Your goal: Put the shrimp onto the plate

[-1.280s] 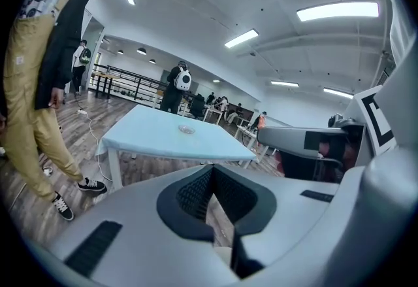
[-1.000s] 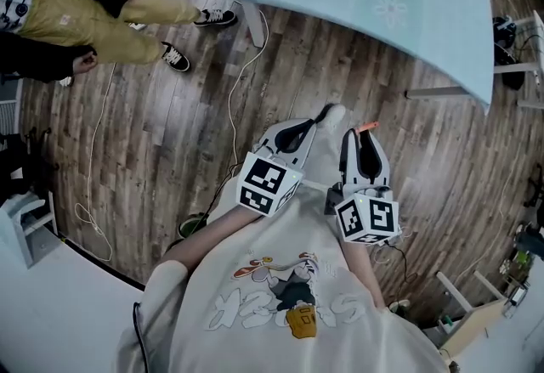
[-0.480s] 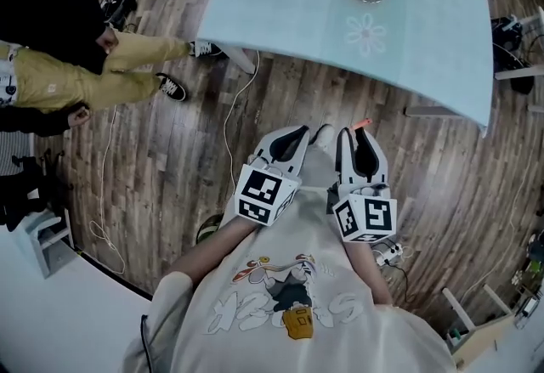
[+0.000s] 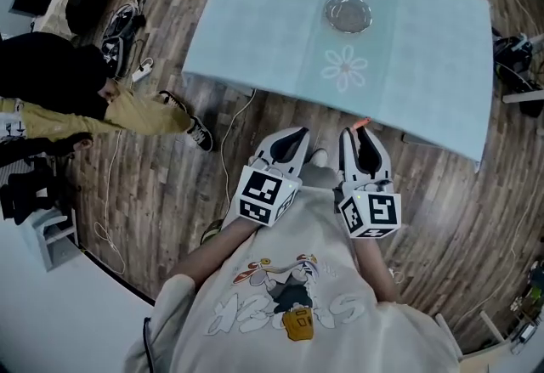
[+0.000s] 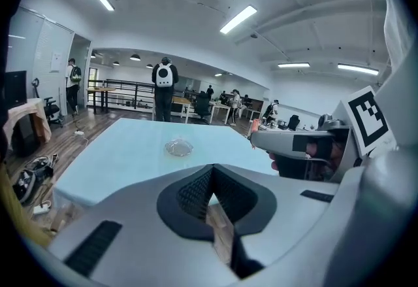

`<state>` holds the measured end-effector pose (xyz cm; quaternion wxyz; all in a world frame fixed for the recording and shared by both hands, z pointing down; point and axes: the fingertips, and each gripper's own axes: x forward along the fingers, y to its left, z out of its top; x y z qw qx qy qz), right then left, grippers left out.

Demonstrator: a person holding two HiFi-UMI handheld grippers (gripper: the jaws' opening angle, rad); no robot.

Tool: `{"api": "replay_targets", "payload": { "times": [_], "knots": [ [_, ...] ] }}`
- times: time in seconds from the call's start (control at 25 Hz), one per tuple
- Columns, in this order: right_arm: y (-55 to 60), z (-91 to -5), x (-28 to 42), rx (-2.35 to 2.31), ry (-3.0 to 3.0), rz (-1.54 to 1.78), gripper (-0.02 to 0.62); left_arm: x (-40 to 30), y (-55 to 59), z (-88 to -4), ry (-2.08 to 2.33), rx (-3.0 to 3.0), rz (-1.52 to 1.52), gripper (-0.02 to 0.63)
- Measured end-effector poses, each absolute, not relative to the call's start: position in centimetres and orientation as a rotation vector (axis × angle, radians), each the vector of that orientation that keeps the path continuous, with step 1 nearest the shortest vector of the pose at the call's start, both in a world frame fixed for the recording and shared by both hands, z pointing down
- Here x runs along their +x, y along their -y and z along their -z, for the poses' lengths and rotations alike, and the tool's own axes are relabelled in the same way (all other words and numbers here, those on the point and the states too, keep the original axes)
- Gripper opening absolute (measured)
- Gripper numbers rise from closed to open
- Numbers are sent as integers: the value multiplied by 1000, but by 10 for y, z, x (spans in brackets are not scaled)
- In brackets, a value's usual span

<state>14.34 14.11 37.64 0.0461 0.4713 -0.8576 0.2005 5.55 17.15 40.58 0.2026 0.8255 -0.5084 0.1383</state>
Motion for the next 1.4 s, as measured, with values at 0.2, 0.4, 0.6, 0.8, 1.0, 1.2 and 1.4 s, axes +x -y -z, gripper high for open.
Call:
{"api": "replay_targets", "payload": {
  "times": [0.2, 0.4, 0.6, 0.8, 1.0, 1.2, 1.4],
  "knots": [
    [-110, -375, 158, 1413, 2633, -598, 121, 72, -150, -409, 1417, 2283, -402, 8],
    [-85, -387, 161, 1436, 2600, -648, 121, 82, -136, -422, 1368, 2261, -397, 8],
    [-59, -388, 157, 1463, 2568, -632, 121, 82, -99, -426, 1306, 2296, -381, 7],
    [-33, -384, 144, 1468, 2553, -626, 121, 74, -56, -414, 1269, 2343, -355, 7],
    [11, -385, 125, 1513, 2526, -626, 121, 52, -8, -410, 1258, 2359, -339, 7],
    [44, -395, 110, 1531, 2495, -650, 121, 38, 26, -418, 1203, 2366, -348, 8],
    [65, -405, 95, 1570, 2452, -681, 121, 24, 50, -426, 1144, 2375, -345, 8]
  ]
}}
